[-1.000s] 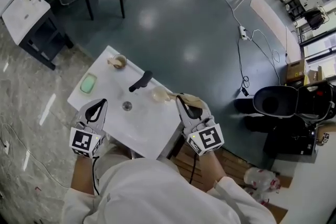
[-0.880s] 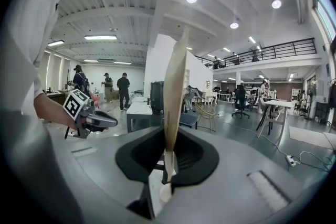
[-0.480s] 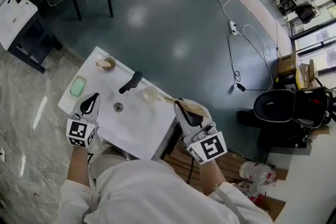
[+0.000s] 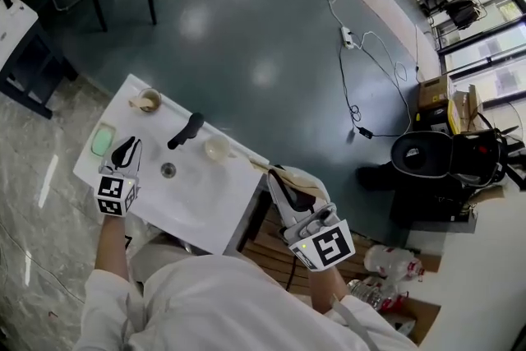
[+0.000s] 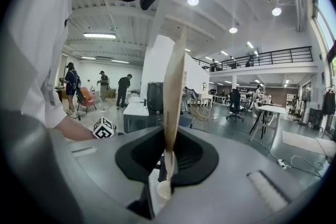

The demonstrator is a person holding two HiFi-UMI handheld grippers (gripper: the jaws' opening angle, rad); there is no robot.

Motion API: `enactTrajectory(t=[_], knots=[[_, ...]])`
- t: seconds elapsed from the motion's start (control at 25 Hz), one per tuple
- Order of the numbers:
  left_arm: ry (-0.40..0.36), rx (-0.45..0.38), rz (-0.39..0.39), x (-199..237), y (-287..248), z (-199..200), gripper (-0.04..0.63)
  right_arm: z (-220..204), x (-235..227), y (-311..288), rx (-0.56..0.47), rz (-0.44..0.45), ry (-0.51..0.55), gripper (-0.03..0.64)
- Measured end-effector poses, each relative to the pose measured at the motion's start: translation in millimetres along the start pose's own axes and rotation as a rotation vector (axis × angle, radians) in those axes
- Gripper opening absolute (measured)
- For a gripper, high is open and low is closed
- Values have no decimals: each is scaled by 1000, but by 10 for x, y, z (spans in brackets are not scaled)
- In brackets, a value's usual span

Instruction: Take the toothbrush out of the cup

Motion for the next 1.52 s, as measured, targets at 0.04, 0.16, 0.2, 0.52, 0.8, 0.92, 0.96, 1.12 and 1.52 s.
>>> enactTrajectory(t=[0.04,0.16,0.2,0.52,0.8,0.92,0.96,1.12,1.52], knots=[[1,8,0,18,-42,-27,61,12,4,16,1,-2,-3,38],[3,32,-4,65,-189,-110,71,33,8,39,-1,-5,-7,38],[4,38,-6,78,-237,-130,71,38,10,41,-2,-6,-8,38],[-3,65,-11,119,-509,-157,71,110,7,95,-12,-2,-19,38],[-14,101,5,231,-672,-272,75,189,14,103,-30,3,-31,40],[-15,113,13,273,-739,-320,77,197,18,106,-29,4,-28,40],[-15,116,16,283,-762,-329,77,200,19,109,-28,5,-28,40],[-14,126,23,332,-862,-343,79,221,18,101,-26,8,-26,40],[2,129,65,452,-1037,-360,103,207,-17,126,-11,-4,-23,40]])
Point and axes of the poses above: the fingertips, and each gripper's own axes: y backward along the fingers, x to its left, z out of its top, the point moved 2 cm from there along y, backward along the fingers, and after that the axes turned 4 degrees about -y, right-handed, at the moved point
